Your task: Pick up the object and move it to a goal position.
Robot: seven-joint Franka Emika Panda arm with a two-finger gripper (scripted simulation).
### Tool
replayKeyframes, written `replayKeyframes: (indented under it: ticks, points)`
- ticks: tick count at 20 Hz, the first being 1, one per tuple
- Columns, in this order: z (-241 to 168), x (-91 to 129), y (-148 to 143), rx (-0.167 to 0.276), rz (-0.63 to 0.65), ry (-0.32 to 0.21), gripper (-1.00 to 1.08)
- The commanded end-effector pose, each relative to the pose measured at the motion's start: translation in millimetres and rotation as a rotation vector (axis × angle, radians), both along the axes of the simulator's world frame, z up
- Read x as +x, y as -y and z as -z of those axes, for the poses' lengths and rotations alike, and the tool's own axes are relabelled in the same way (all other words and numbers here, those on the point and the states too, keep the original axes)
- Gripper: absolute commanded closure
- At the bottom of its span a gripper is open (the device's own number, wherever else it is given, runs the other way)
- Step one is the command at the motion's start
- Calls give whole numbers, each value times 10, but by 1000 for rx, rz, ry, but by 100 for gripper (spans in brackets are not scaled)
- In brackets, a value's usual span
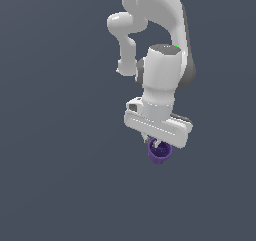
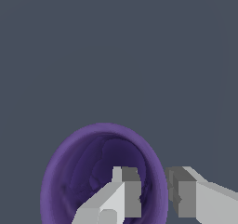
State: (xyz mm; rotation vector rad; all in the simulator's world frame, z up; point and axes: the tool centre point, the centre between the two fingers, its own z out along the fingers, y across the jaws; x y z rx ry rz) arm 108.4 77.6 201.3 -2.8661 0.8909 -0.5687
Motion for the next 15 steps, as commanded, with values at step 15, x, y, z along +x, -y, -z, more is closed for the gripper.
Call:
replayKeyframes:
  ticks: [15]
  points:
    - [-219,209,-218,2,0,0,108]
